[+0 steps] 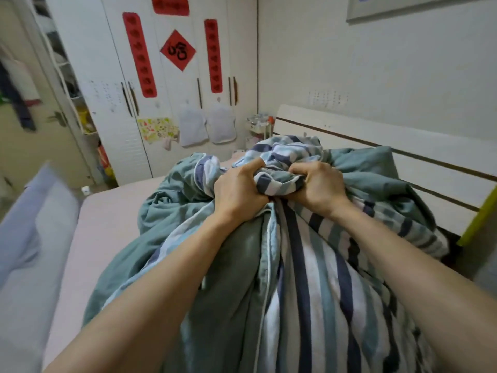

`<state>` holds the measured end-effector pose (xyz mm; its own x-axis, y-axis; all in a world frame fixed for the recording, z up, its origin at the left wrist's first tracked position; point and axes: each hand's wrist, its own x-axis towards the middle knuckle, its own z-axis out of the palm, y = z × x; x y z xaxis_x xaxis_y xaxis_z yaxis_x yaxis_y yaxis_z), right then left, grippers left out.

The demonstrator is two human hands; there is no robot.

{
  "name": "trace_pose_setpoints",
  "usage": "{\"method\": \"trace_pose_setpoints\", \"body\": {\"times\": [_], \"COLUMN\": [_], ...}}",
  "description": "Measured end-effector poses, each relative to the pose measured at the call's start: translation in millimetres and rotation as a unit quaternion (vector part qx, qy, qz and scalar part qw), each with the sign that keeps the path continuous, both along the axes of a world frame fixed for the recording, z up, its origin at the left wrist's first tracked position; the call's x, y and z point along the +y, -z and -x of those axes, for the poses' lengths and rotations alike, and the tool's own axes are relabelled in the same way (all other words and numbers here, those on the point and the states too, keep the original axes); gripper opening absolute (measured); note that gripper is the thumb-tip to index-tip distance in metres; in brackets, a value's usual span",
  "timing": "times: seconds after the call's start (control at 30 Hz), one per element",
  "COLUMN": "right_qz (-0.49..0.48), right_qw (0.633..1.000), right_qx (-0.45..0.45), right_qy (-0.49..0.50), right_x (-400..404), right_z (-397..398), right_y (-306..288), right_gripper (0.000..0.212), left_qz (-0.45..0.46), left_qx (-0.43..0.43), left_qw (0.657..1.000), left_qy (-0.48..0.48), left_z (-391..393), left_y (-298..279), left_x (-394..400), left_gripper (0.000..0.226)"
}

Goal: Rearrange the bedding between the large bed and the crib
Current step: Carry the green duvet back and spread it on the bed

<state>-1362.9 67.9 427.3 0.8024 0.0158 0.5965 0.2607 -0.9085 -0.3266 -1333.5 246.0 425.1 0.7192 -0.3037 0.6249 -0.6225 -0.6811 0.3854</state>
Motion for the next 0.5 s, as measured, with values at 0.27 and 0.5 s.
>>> {"method": "trace_pose_setpoints", "body": {"times": [0.27,0.5], "right_qz": [-0.003,-0.023], "right_qw": [0.993,0.982], "right_qx": [0.02,0.04], "right_qy": [-0.115,-0.184], "right_x": [64.5,96.8], "right_z": [-175.9,-286.6], "right_y": [13.9,46.8], "right_gripper": [0.029,0.033], "left_qz": [0.019,0.004], "left_qx": [0.024,0.038], "left_qw": [0.99,0.97], "left_qy": [-0.139,-0.239], "left_z": [-135.5,-209.5], "left_y": [19.9,41.7], "left_x": [60.0,81.3], "left_gripper": [0.022,0.021]}}
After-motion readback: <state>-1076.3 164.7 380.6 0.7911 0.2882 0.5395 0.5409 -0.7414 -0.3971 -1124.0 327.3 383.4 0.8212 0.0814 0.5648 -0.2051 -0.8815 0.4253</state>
